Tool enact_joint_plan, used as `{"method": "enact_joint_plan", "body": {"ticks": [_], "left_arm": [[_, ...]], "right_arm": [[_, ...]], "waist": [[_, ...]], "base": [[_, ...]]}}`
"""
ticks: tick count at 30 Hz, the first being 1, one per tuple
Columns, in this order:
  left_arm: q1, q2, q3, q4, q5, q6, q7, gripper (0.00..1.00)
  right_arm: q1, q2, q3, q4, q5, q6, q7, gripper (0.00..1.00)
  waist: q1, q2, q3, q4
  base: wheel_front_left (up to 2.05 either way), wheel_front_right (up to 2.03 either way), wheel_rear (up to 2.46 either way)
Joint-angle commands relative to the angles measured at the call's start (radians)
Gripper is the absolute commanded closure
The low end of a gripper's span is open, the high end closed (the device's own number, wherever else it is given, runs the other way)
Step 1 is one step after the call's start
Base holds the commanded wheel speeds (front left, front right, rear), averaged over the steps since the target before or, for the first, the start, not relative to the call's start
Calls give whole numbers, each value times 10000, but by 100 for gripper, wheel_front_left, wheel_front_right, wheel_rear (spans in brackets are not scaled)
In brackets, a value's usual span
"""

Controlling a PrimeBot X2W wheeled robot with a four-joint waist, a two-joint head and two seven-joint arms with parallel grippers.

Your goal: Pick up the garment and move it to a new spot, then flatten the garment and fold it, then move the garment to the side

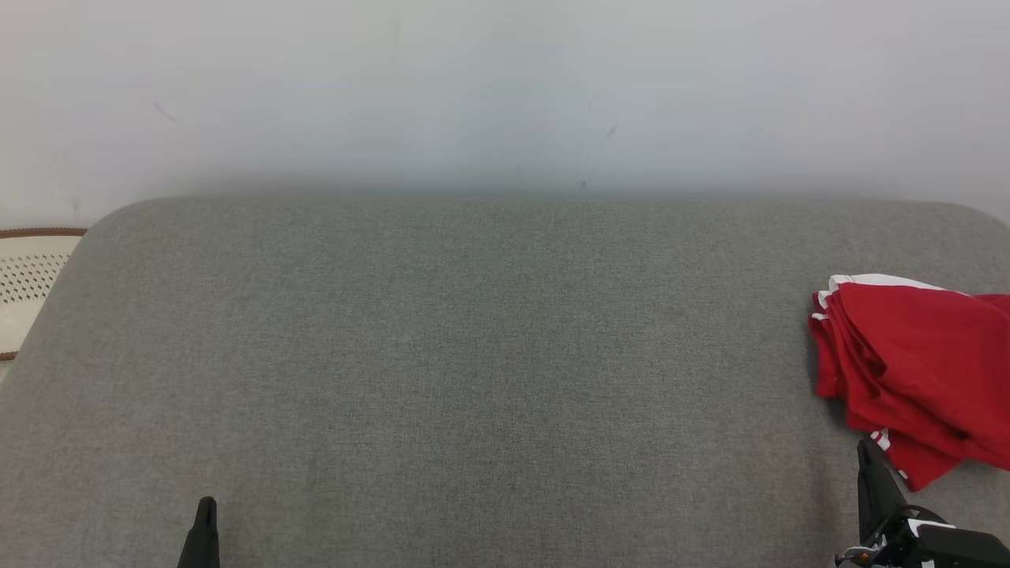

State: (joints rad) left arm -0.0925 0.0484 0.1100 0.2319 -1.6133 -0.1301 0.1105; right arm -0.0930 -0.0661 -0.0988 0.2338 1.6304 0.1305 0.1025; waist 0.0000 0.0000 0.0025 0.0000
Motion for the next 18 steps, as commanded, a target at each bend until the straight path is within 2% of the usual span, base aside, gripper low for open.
{"method": "enact_joint_plan", "body": {"ticks": [1, 18], "left_arm": [[-73, 34, 15, 0, -28, -30, 25, 100], [-73, 34, 15, 0, -28, -30, 26, 100]], "right_arm": [[-62, 35, -7, -31, -22, 4, 34, 100], [-67, 58, -43, -29, -49, 4, 57, 100]], "waist": [[0, 0, 0, 0], [0, 0, 0, 0]], "base": [[0, 0, 0], [0, 0, 0]]}}
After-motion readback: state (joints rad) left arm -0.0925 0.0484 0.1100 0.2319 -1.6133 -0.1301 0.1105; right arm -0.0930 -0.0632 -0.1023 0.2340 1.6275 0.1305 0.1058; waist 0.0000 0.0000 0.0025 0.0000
